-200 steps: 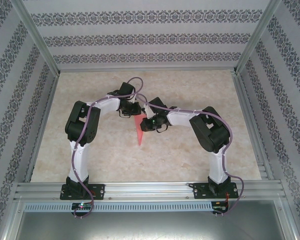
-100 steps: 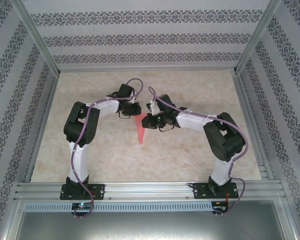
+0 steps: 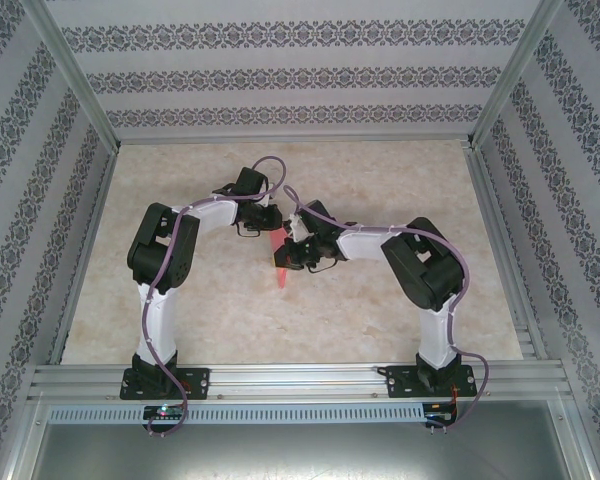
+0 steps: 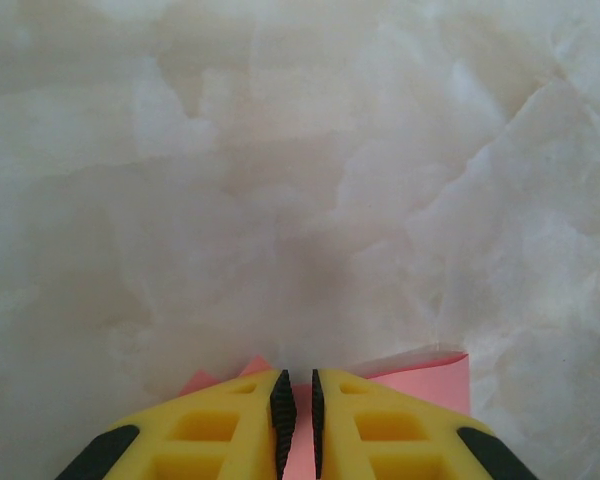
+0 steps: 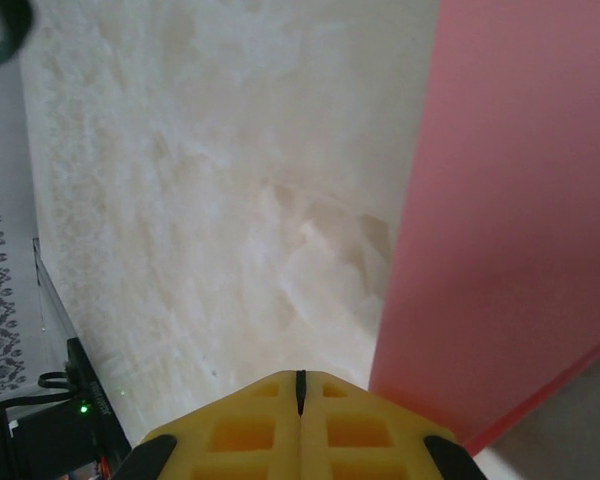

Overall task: Fold a paper plane with a square sheet of paper (pick it up from the middle)
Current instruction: Fold the wing for the fifth time at the center of the table.

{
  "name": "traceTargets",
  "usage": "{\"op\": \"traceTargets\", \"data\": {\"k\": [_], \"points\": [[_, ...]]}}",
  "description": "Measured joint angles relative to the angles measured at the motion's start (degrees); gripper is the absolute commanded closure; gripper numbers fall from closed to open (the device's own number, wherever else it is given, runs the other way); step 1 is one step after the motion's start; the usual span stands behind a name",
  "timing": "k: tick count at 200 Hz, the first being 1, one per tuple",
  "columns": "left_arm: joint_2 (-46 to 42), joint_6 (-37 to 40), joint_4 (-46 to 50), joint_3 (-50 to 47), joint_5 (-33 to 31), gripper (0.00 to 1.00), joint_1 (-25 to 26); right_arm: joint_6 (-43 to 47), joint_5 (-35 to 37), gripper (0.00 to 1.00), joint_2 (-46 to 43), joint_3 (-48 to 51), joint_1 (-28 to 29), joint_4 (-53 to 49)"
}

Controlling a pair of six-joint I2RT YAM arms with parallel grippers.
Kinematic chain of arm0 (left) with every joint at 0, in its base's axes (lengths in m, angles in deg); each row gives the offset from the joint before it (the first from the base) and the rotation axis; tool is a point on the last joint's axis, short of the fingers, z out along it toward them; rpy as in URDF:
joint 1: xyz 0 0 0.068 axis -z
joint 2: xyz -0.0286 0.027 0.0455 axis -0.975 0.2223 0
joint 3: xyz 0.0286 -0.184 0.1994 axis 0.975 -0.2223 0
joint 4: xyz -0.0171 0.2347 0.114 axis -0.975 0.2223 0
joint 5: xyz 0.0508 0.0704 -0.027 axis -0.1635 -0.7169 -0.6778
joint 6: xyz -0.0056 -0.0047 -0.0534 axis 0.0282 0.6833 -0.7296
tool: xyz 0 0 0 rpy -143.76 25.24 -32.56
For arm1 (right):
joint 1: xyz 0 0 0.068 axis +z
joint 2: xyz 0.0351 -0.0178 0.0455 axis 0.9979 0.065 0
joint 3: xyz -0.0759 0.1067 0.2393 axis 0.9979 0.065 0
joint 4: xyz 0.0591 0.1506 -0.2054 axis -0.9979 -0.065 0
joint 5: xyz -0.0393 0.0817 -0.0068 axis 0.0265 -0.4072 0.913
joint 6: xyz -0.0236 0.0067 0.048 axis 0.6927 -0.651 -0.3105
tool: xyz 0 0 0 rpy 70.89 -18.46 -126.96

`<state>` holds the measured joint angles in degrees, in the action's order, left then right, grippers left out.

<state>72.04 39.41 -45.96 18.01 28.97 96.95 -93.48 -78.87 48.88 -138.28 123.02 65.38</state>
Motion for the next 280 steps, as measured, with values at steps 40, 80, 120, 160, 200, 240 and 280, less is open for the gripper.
{"op": "traceTargets", "data": {"k": [40,80,120,160,200,240,280], "points": [[0.1,0.3,0.0,0.1,0.2,0.8,0.0,0.9,1.2,0.96,1.1,-1.2,0.0,-2.7],[0.2,0.4,0.2,0.4,0.2,0.8,-0.1,1.3,1.0,0.96,2.0,-1.2,0.0,-2.7],[0.4,0.7,0.7,0.8,0.2,0.8,-0.2,1.8,0.7,0.96,2.0,-0.4,0.2,-1.7],[0.7,1.2,1.6,1.5,0.4,0.8,-0.3,2.2,0.6,0.97,0.5,2.0,0.9,-0.9],[0.8,1.4,1.8,1.6,0.4,0.8,-0.3,2.2,0.6,0.97,-1.2,4.7,2.1,-0.4],[0.9,1.5,2.2,1.9,0.4,0.8,-0.3,2.2,0.9,0.98,-2.5,6.8,2.9,0.8],[0.9,1.6,2.4,2.0,0.4,0.8,-0.3,2.3,1.2,0.98,-2.5,7.1,3.1,1.2]]}}
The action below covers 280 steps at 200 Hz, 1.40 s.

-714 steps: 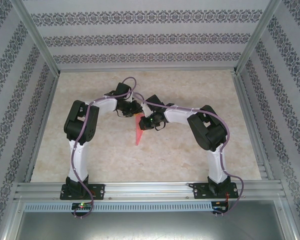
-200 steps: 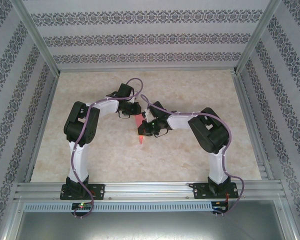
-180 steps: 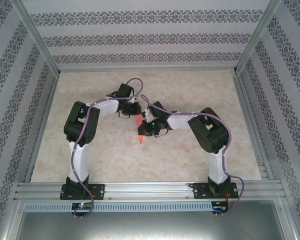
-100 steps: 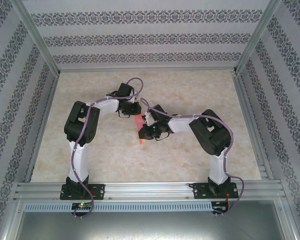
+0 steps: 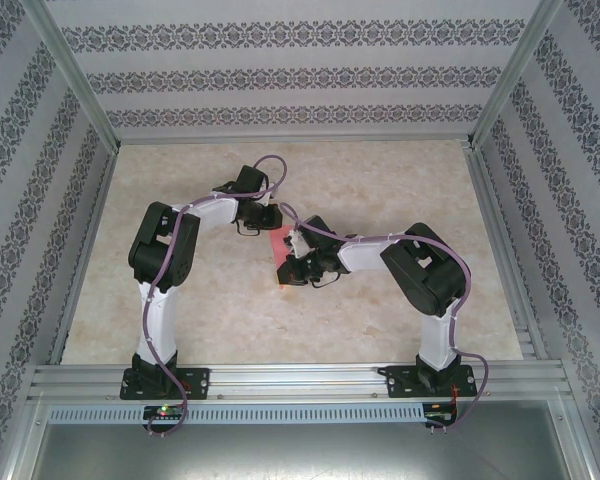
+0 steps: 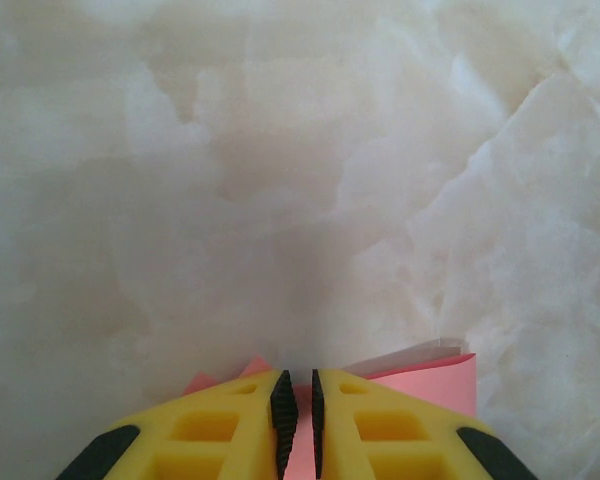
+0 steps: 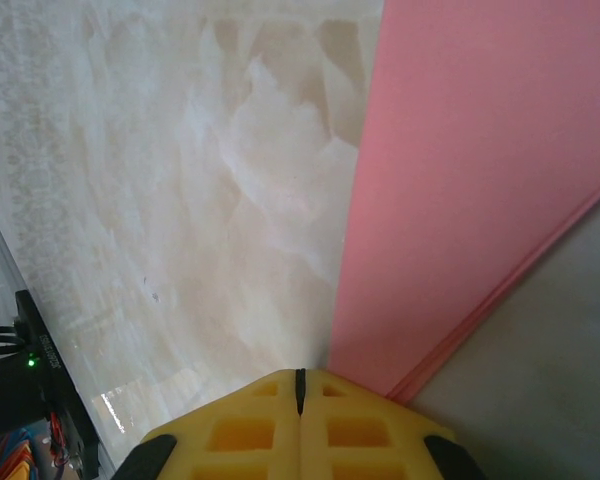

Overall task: Fold a paper plane with a square sheet of paper (pick it up from the middle)
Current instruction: Fold the wing for the fifth time at the center of the table, then move a paper plane to the center of the table.

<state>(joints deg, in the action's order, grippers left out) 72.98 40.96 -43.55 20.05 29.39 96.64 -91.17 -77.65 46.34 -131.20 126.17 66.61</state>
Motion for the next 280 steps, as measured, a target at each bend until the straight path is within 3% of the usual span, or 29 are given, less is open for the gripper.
{"op": "traceTargets", "data": {"k": [100,184,236,280], "points": [[0.1,0.2,0.3,0.2,0.1,0.8,0.0,2.7,2.2,0.97,-0.4,-0.7,0.9,-1.9],[0.0,0.2,0.3,0.2,3.7,0.77,-0.5,-5.1,-4.2,0.73,-5.6,0.3,-3.7,1.5],[-1.7,-0.3,2.7,0.2,6.1,0.68,-0.5,-2.8,-2.4,0.63,-9.3,0.2,-10.3,-1.5],[-9.0,-1.2,4.2,0.2,6.3,0.62,-0.4,-0.5,-1.2,0.55,-10.1,0.2,-13.6,-3.5]]}}
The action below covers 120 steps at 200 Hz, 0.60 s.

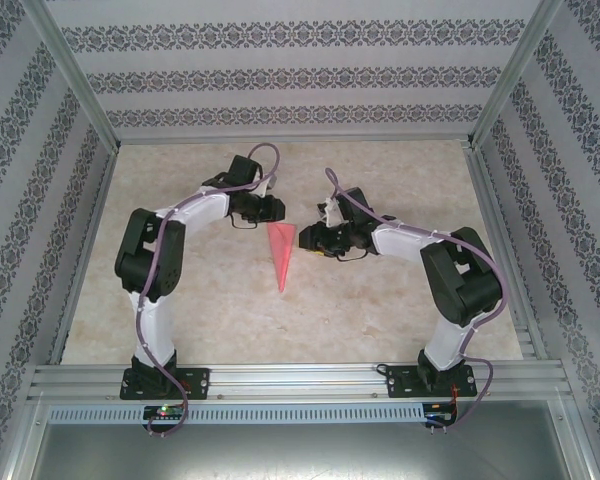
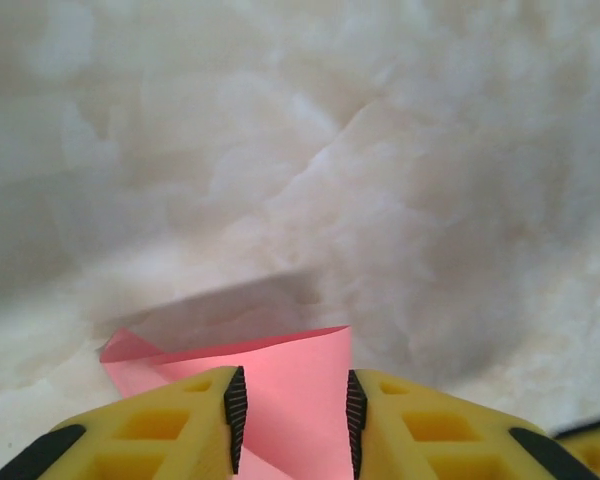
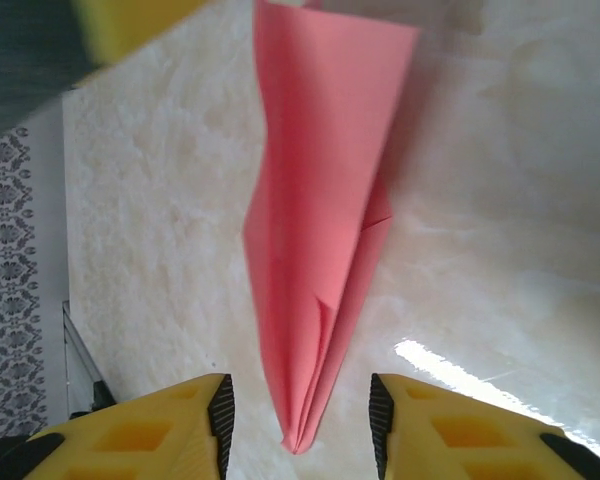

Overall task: Fold a paper plane with a square sheet of paper (pick it up from the middle)
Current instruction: Move a paper plane to the center of the table.

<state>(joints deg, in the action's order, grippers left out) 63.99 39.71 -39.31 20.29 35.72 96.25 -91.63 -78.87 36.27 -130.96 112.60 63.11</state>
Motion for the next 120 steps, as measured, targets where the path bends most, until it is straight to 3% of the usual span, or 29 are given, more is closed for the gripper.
{"op": "traceTargets", "data": {"k": [43,69,120], "points": [[-7.0,-1.3,4.6,-0.2,-7.0,0.59,2.0,1.5,0.0,0.47,-0.4,0.0,-1.0,-0.4],[-10.9,-3.7,7.6,-3.2,-14.2,0.57,6.6,2.4,0.0,0.44,-1.2,0.0,-1.7,-1.1],[-13.4,-9.6,9.4,-9.9,-22.2,0.56,15.5,4.1,0.2,0.42,-3.8,0.0,-4.1,-2.8]]}}
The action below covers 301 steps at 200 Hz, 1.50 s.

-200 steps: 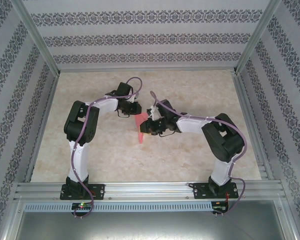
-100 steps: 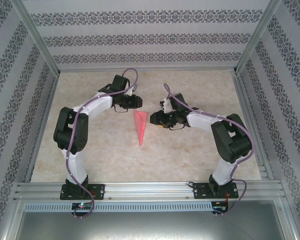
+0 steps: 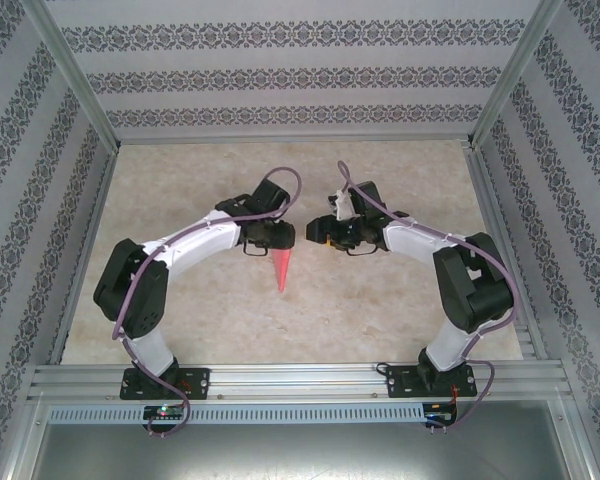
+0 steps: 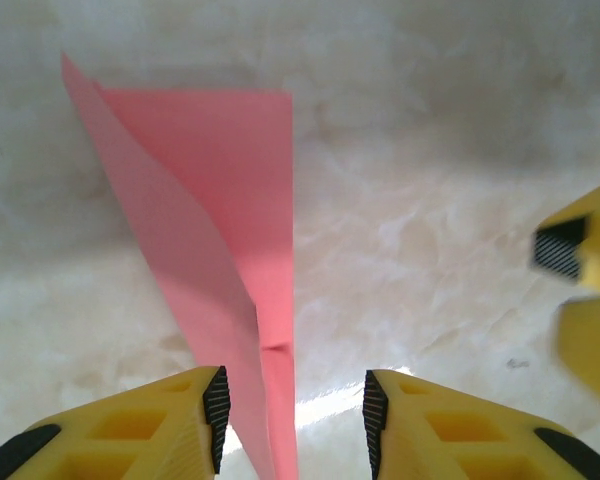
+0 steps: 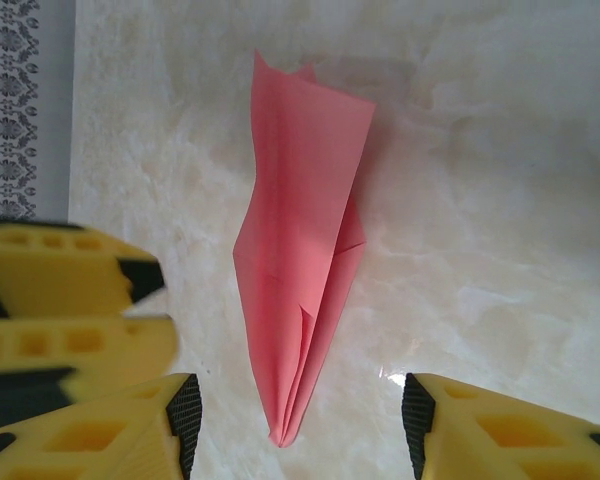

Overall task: Fold a paper plane with a square sheet of paper (pick it up from the middle)
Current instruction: Move a paper plane to the center of the table.

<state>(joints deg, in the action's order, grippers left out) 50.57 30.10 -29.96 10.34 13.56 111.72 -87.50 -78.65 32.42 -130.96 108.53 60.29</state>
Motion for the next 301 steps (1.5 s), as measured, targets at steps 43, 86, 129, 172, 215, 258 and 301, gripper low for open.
{"op": "traceTargets", "data": {"k": [43,86,129,172,215,258,301], "points": [[1.5,-3.2,0.5,-1.9,-4.8,0.58,2.6,0.6,0.2,0.42,-1.2,0.3,-1.2,-0.5],[5.4,-4.1,0.4,-1.9,-6.2,0.68,3.4,0.8,0.2,0.42,-1.6,2.1,-1.6,-0.8],[6.1,-4.5,0.4,-2.0,-7.4,0.85,3.4,0.7,0.0,0.41,-1.8,3.0,-1.5,-0.6],[2.1,-4.5,-0.8,-7.1,-6.4,0.95,2.6,-1.8,-2.4,0.41,-1.3,4.0,-0.7,3.5],[-3.8,-4.5,-7.1,-14.0,0.4,0.95,-1.8,-6.5,-4.0,0.41,2.7,4.0,3.7,9.3],[-7.1,-4.9,-14.0,-19.0,8.2,0.95,-5.9,-10.3,-4.3,0.41,5.9,4.0,8.0,12.1],[-7.5,-5.8,-17.8,-20.9,12.7,0.95,-7.7,-13.3,-4.3,0.41,8.6,4.0,10.6,13.9]]}}
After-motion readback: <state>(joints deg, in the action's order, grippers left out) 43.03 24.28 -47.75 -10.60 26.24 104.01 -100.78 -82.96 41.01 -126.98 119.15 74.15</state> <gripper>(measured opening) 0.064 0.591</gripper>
